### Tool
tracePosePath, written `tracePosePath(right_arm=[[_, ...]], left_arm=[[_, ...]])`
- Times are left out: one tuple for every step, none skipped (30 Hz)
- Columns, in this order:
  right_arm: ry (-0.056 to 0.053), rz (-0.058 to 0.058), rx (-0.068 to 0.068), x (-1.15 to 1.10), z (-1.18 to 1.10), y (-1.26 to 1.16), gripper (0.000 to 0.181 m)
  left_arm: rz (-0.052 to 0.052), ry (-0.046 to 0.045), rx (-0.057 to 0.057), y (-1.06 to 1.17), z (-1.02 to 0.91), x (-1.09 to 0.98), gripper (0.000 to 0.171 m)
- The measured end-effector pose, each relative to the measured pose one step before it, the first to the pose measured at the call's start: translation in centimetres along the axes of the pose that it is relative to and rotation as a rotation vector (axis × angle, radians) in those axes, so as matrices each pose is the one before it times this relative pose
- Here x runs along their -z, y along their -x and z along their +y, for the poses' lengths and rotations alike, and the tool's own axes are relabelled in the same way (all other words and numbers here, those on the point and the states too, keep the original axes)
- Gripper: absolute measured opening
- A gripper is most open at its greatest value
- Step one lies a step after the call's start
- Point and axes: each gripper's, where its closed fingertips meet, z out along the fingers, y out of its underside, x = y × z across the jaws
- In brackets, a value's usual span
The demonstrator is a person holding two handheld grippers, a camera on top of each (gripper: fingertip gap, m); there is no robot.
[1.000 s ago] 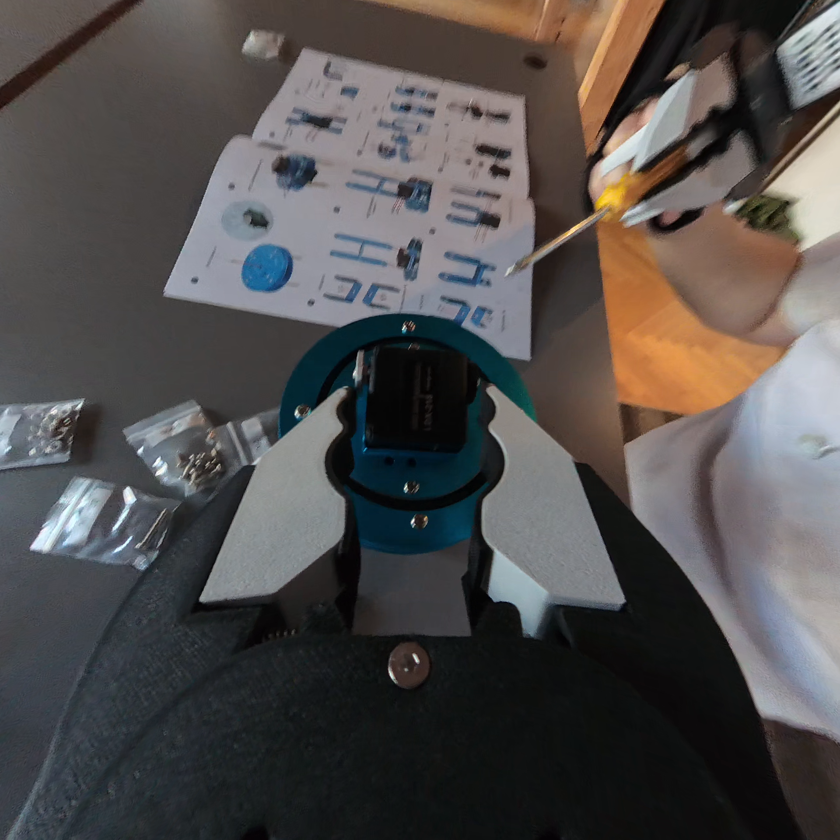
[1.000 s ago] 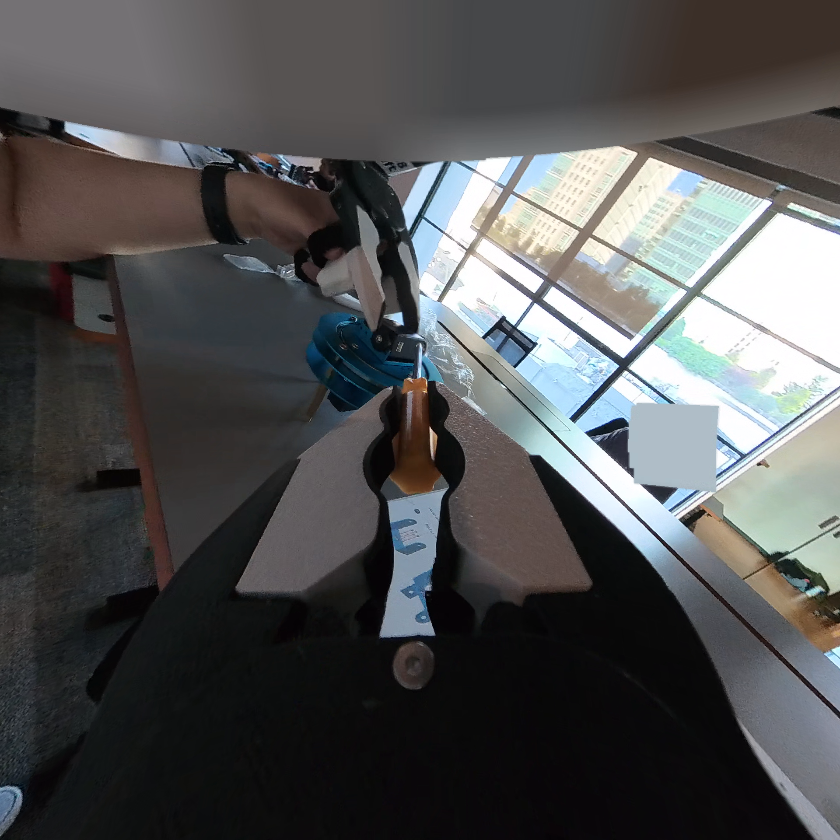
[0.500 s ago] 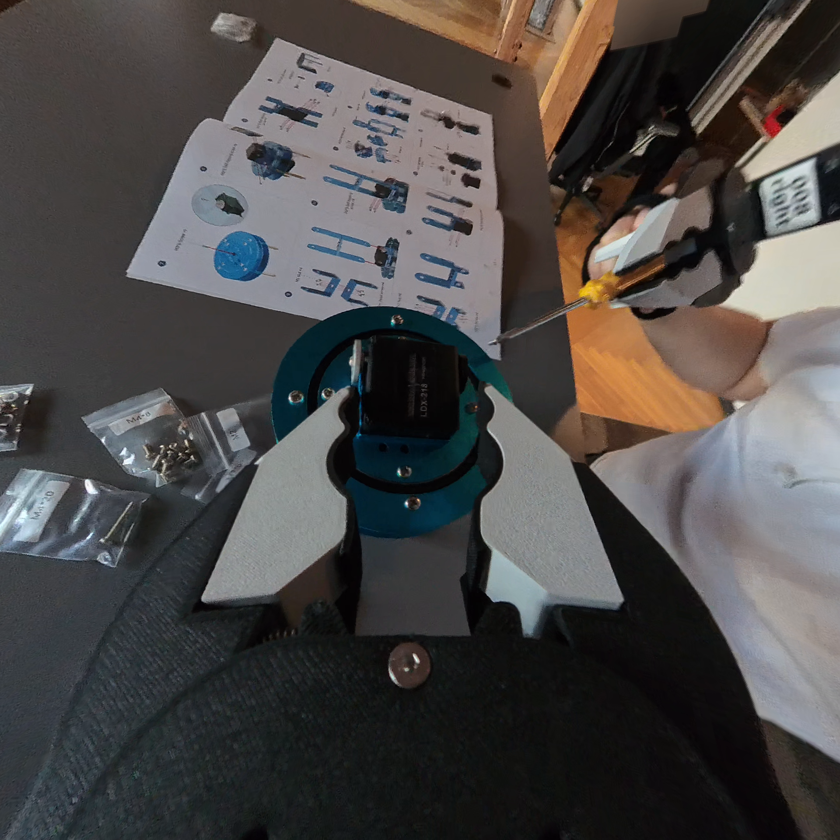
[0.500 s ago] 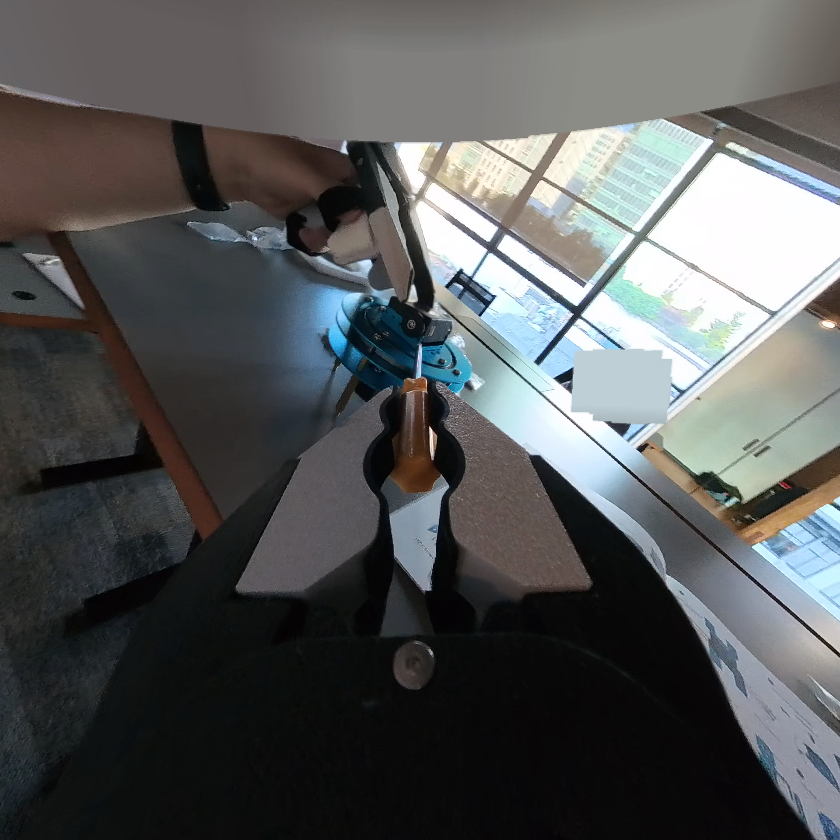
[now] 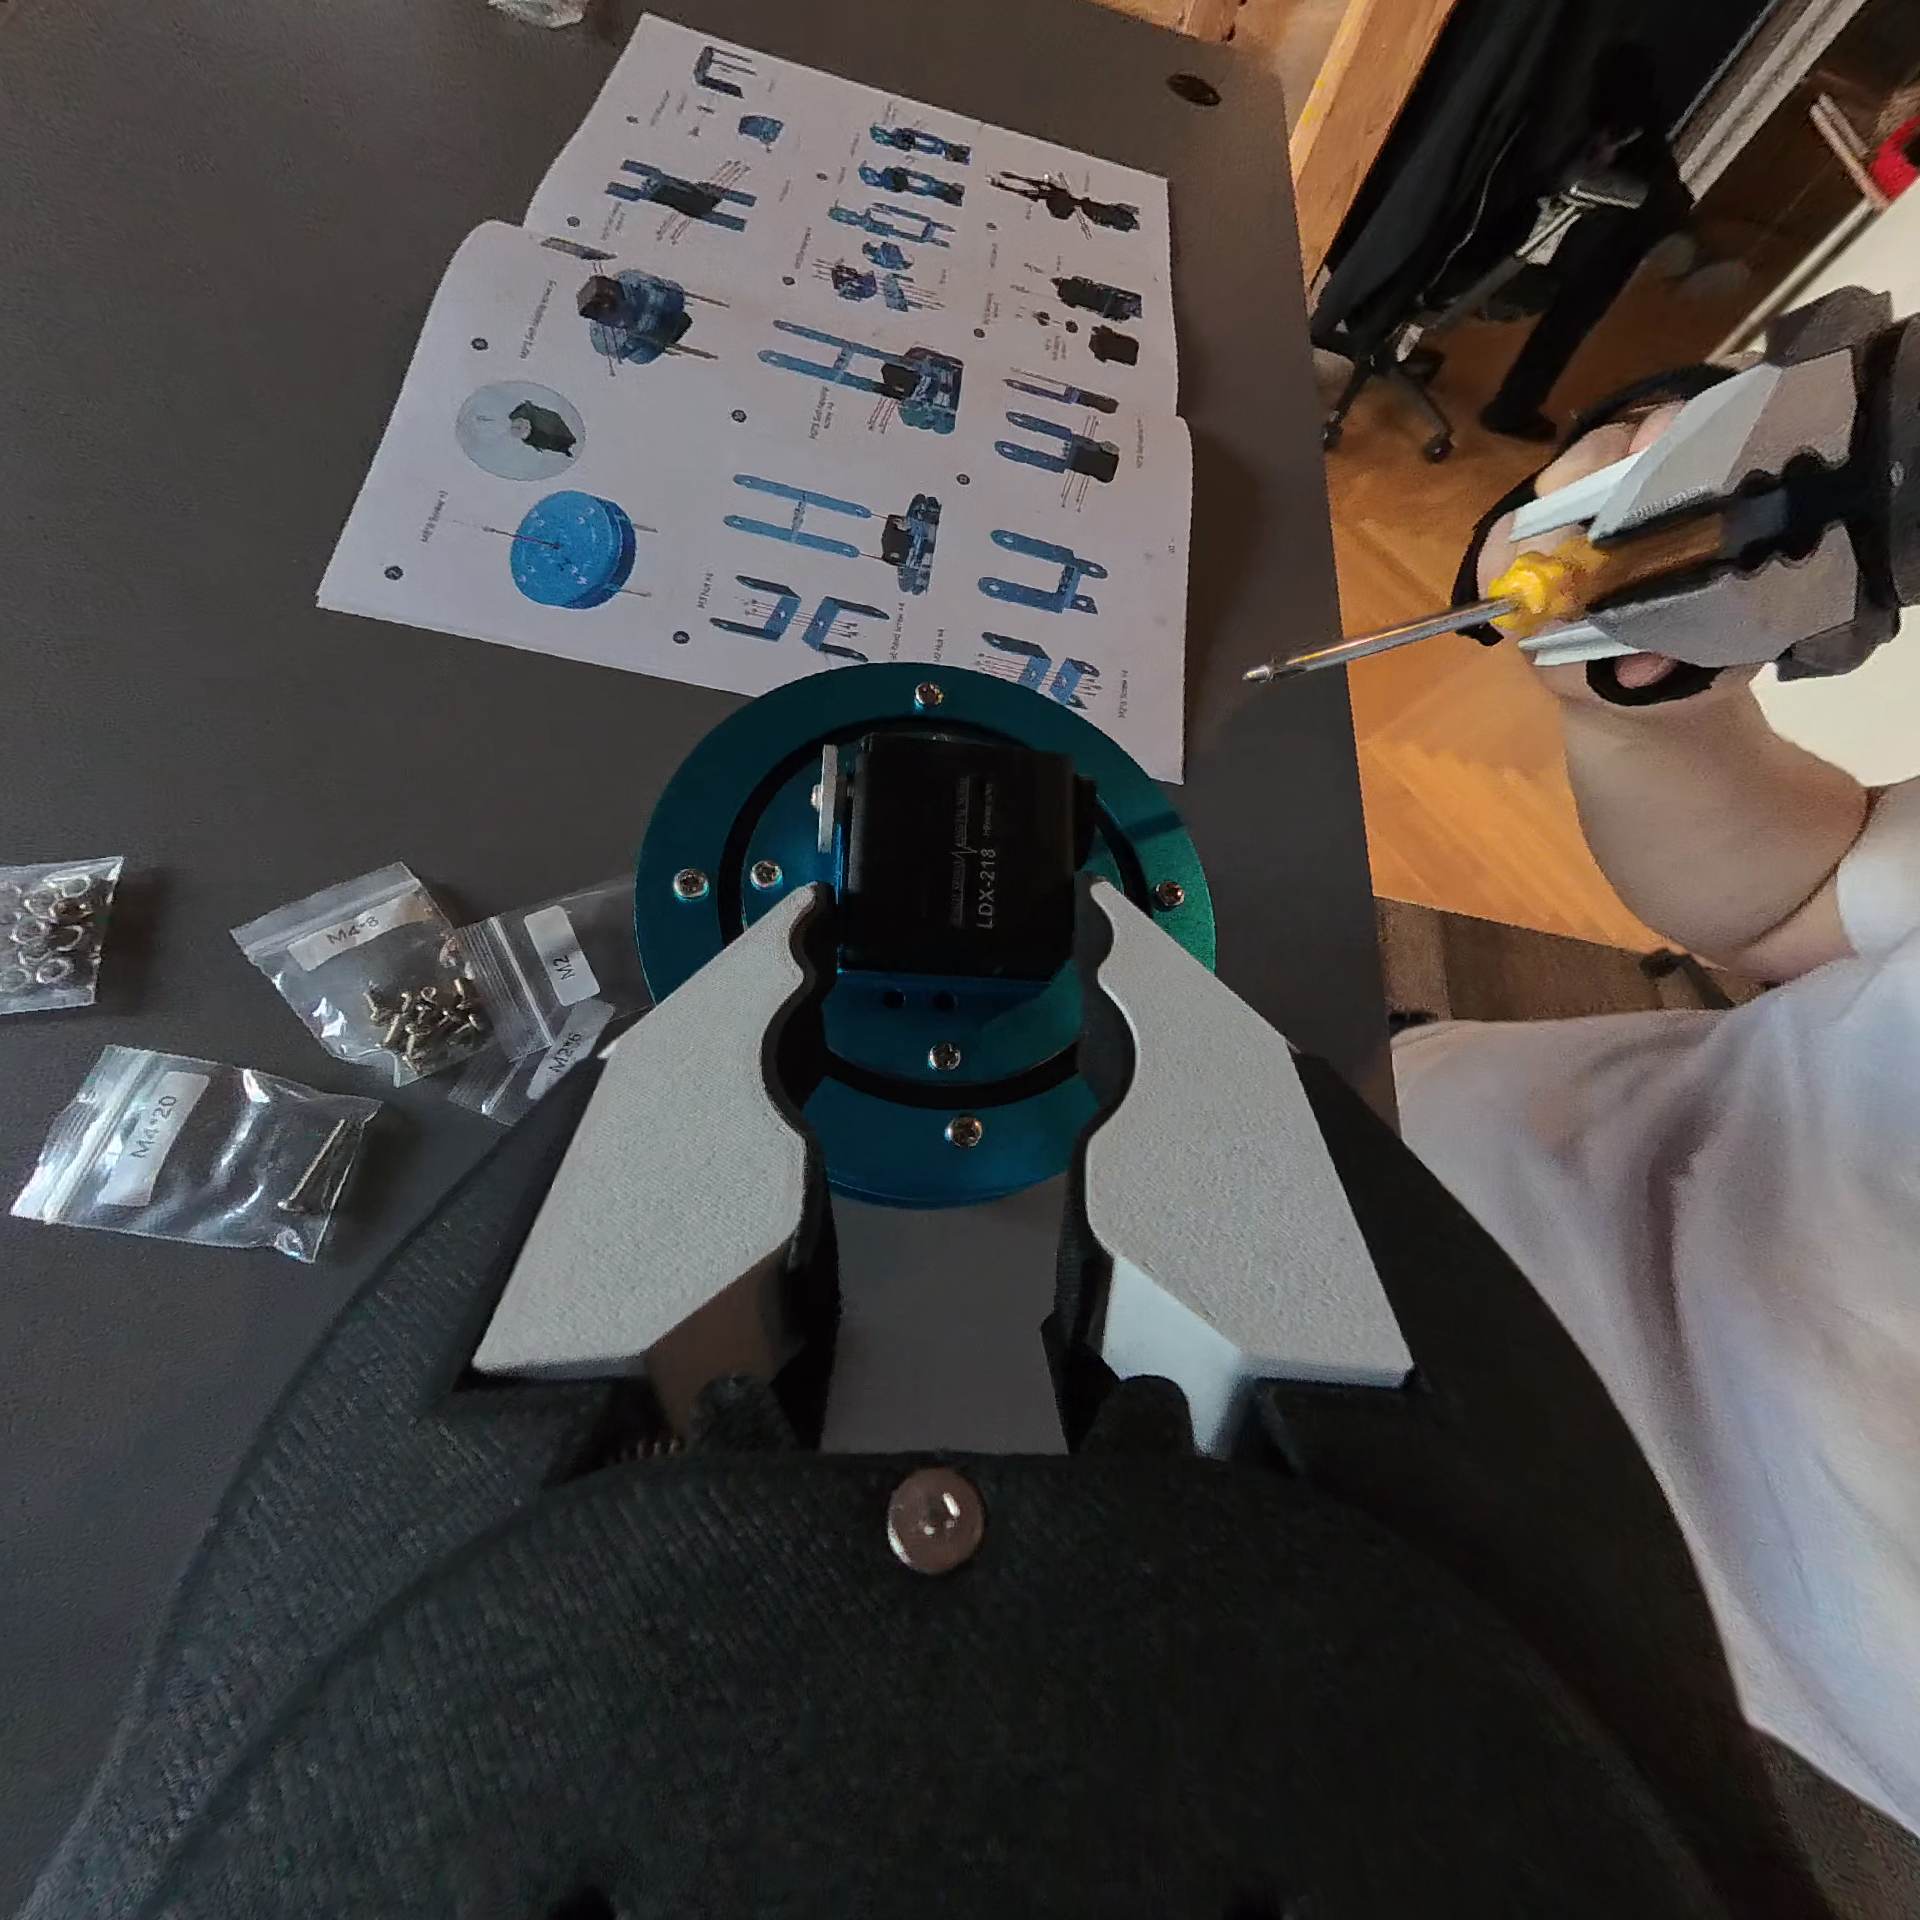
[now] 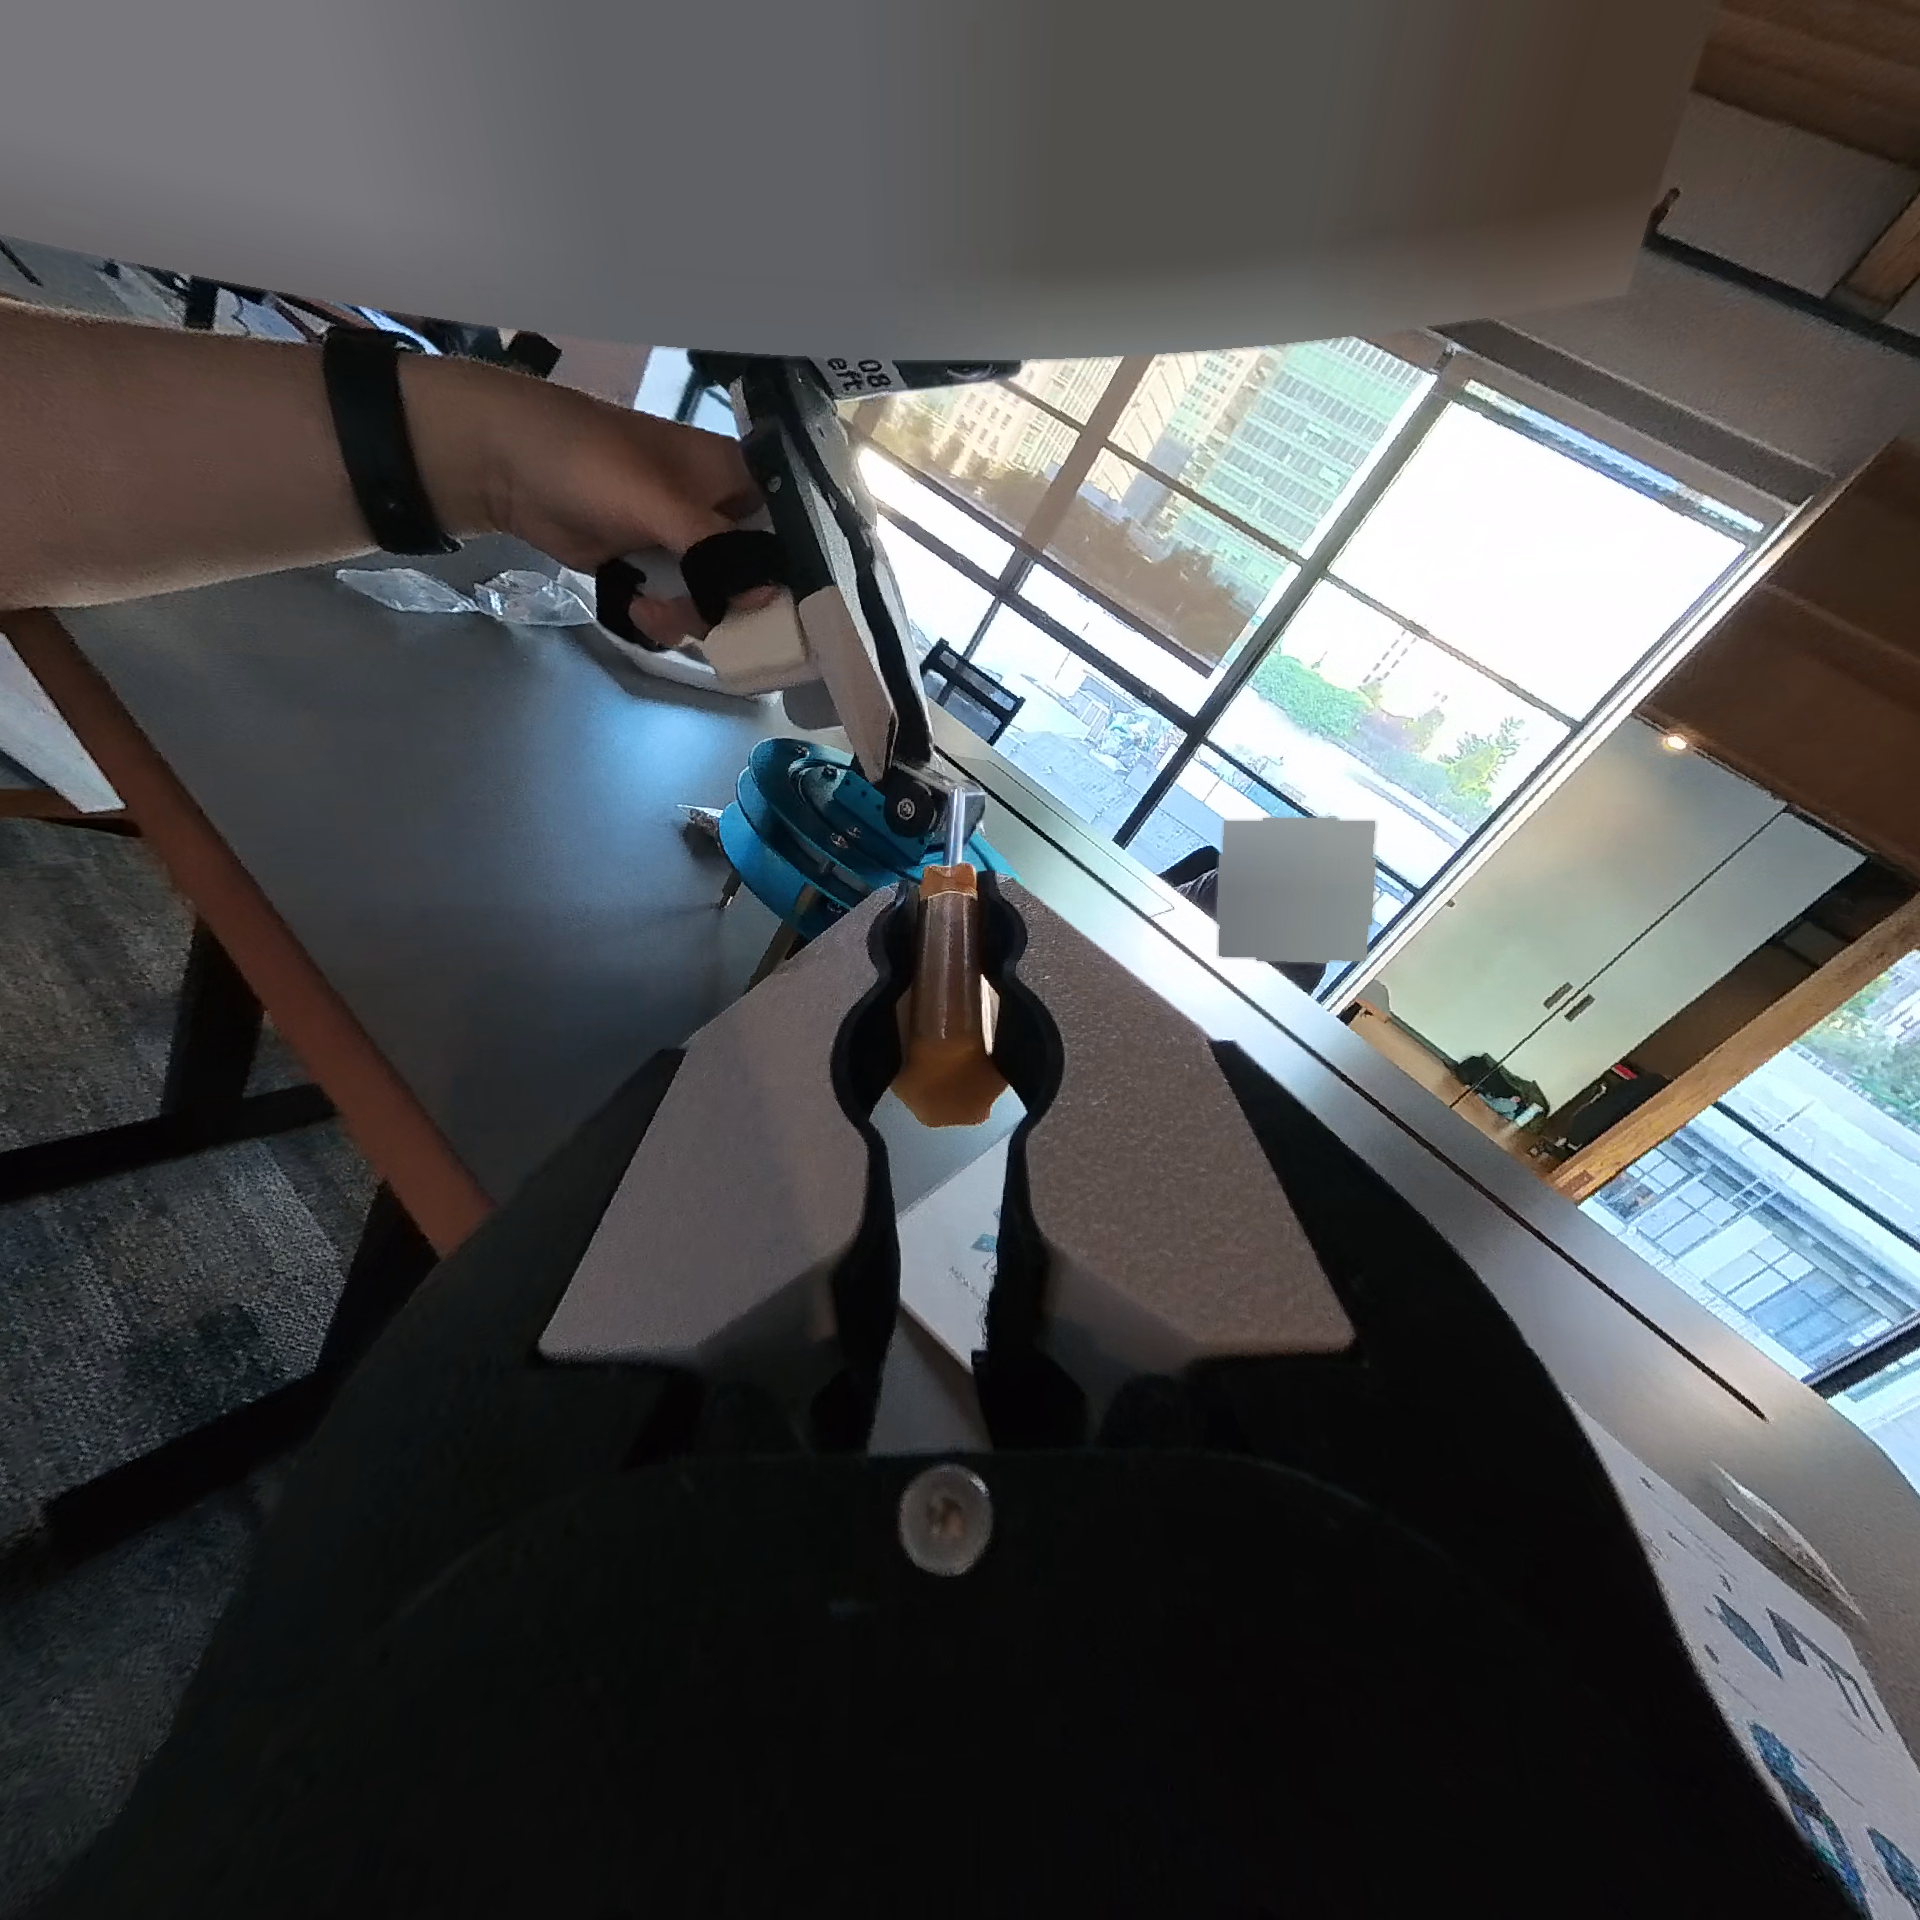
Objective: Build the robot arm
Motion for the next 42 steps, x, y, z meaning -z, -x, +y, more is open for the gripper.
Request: tracePosePath(right_arm=[[0.0052, -0.0047, -0.0018, 0.180, 0.154, -0.020, 0.010], [0.0071, 0.0002, 0.0002, 0.188, 0.180, -0.061, 0.010], [0.0020, 0.0036, 0.0010, 0.218, 0.100, -0.065, 0.010], [-0.0033, 0.0019, -0.0009, 0.193, 0.023, -0.025, 0.010], [-0.0042, 0.0014, -0.0026, 0.146, -0.001, -0.004, 0.010], [-0.0017, 0.0023, -0.0015, 0.083, 0.032, -0.009, 0.010], [0.0004, 0.0015, 0.0003, 0.006, 0.045, 0.026, 0.010], [0.0020, -0.0021, -0.0003, -0.071, 0.076, 0.081, 0.010], [0.0028, -0.0036, -0.0009, -0.130, 0.076, 0.133, 0.010], [0.0019, -0.0033, 0.0021, -0.148, 0.039, 0.150, 0.010], [0.0021, -0.0042, 0.0045, -0.164, 0.001, 0.193, 0.010], [0.0023, -0.0047, 0.0046, -0.159, -0.002, 0.206, 0.010], [0.0000, -0.0041, 0.0038, -0.153, -0.025, 0.183, 0.010], [-0.0003, -0.0042, 0.0021, -0.145, -0.017, 0.174, 0.010], [0.0016, -0.0029, 0.0021, -0.137, 0.049, 0.131, 0.010], [0.0016, 0.0001, 0.0026, -0.101, 0.063, 0.076, 0.010], [0.0001, 0.0003, -0.0002, -0.074, 0.044, 0.049, 0.010], [-0.0013, -0.0011, -0.0020, -0.033, 0.022, 0.043, 0.010], [-0.0011, -0.0004, -0.0031, -0.009, 0.018, 0.011, 0.010], [-0.0011, 0.0014, -0.0024, 0.014, 0.011, -0.047, 0.010], [-0.0015, 0.0022, -0.0013, 0.030, 0.018, -0.068, 0.010], [-0.0009, 0.0015, -0.0028, 0.043, 0.022, -0.082, 0.010], [-0.0016, 0.0009, -0.0036, 0.038, 0.012, -0.067, 0.010], [-0.0021, 0.0017, -0.0030, 0.052, -0.003, -0.071, 0.010], [-0.0018, 0.0025, -0.0014, 0.054, 0.006, -0.065, 0.010], [-0.0005, 0.0012, -0.0011, 0.043, 0.011, -0.047, 0.010], [0.0003, 0.0002, -0.0004, 0.035, 0.015, -0.023, 0.010], [0.0004, 0.0015, 0.0009, 0.021, 0.008, -0.034, 0.010], [-0.0006, 0.0001, 0.0009, 0.027, -0.017, -0.016, 0.010], [-0.0007, -0.0010, 0.0007, 0.003, -0.017, 0.001, 0.010], [0.0006, 0.0000, 0.0008, -0.012, -0.023, -0.030, 0.010], [0.0000, -0.0005, 0.0018, -0.011, -0.019, -0.013, 0.010], [-0.0011, -0.0012, 0.0026, -0.018, -0.034, -0.008, 0.010], [-0.0005, -0.0026, 0.0014, -0.035, -0.012, 0.001, 0.010], [0.0014, -0.0032, 0.0004, -0.052, 0.026, -0.001, 0.010], [0.0006, -0.0025, 0.0014, -0.064, 0.034, -0.027, 0.010], [0.0003, -0.0023, 0.0006, -0.057, 0.023, -0.034, 0.010], [0.0008, 0.0000, 0.0002, -0.054, 0.021, -0.068, 0.010], [-0.0003, 0.0001, 0.0013, -0.023, -0.013, -0.070, 0.010], [-0.0010, 0.0009, 0.0016, -0.008, -0.037, -0.064, 0.010], [-0.0004, 0.0010, 0.0017, -0.003, -0.020, -0.060, 0.010], [0.0005, 0.0007, 0.0014, -0.002, -0.013, -0.043, 0.010]], left_arm=[[-0.0048, 0.00226, -0.0028, 0.102, 0.045, 0.079, 0.044], [-0.0072, 0.00526, -0.0031, 0.029, 0.040, -0.009, 0.044], [-0.0133, 0.00753, -0.0106, 0.044, 0.030, -0.037, 0.044], [-0.0135, 0.00572, -0.0105, -0.015, -0.019, -0.042, 0.043], [-0.0078, 0.00453, -0.0027, 0.081, 0.033, 0.046, 0.043], [-0.0009, 0.00211, 0.0032, 0.117, 0.032, 0.034, 0.043], [0.0028, 0.00053, 0.0064, 0.017, -0.002, 0.036, 0.043], [0.0053, -0.00096, 0.0105, -0.014, -0.001, 0.014, 0.043], [0.0077, -0.00191, 0.0151, -0.018, -0.033, 0.021, 0.043], [0.0086, -0.00186, 0.0163, -0.003, -0.026, 0.031, 0.043], [0.0040, 0.00115, 0.0057, -0.012, 0.016, 0.021, 0.043], [-0.0021, 0.00127, -0.0031, -0.014, 0.020, 0.006, 0.043], [-0.0018, 0.00074, 0.0025, -0.005, -0.013, -0.015, 0.043], [0.0010, -0.00006, 0.0075, -0.002, -0.016, -0.033, 0.043], [0.0017, 0.00100, 0.0045, 0.002, 0.000, 0.008, 0.043], [0.0017, 0.00257, 0.0019, -0.010, 0.016, 0.019, 0.043], [-0.0021, 0.00411, -0.0013, -0.007, 0.021, 0.014, 0.043], [-0.0066, 0.00282, -0.0083, -0.009, 0.008, 0.004, 0.043], [-0.0085, 0.00334, -0.0084, -0.013, 0.012, -0.021, 0.043], [-0.0102, 0.00576, -0.0096, 0.016, 0.015, -0.026, 0.043], [-0.0121, 0.00624, -0.0126, 0.002, 0.036, -0.032, 0.043], [-0.0111, 0.00518, -0.0104, 0.005, 0.029, -0.014, 0.043], [-0.0076, 0.00438, -0.0040, 0.000, 0.015, 0.004, 0.043], [-0.0054, 0.00475, 0.0003, -0.012, 0.013, 0.011, 0.043], [-0.0066, 0.00493, -0.0007, -0.002, 0.000, 0.005, 0.043], [-0.0096, 0.00473, -0.0025, 0.003, -0.013, -0.002, 0.043], [-0.0125, 0.00434, -0.0068, 0.006, -0.019, 0.017, 0.042], [-0.0114, 0.00130, -0.0123, -0.001, -0.019, 0.033, 0.042], [-0.0065, -0.00200, -0.0086, 0.002, -0.045, 0.039, 0.042], [0.0001, -0.00384, -0.0009, 0.003, -0.053, 0.054, 0.041], [0.0046, -0.00563, 0.0049, 0.006, -0.068, 0.054, 0.041], [0.0042, -0.00273, 0.0016, 0.007, -0.002, 0.006, 0.041], [0.0021, -0.00303, -0.0012, 0.006, 0.007, -0.003, 0.041], [0.0022, -0.00254, 0.0010, 0.002, -0.011, 0.004, 0.041], [0.0026, -0.00290, 0.0016, -0.005, -0.008, -0.005, 0.041], [0.0030, -0.00318, 0.0004, -0.005, -0.004, 0.005, 0.041], [0.0035, -0.00264, 0.0003, 0.004, -0.013, 0.005, 0.041], [0.0038, -0.00313, 0.0012, -0.006, -0.004, -0.010, 0.041], [0.0038, -0.00326, 0.0034, 0.008, -0.007, -0.006, 0.042], [0.0039, -0.00272, 0.0055, -0.001, -0.021, -0.012, 0.042], [0.0034, -0.00208, 0.0037, 0.000, -0.008, -0.022, 0.042], [0.0023, -0.00282, 0.0033, -0.003, -0.030, -0.030, 0.042]])
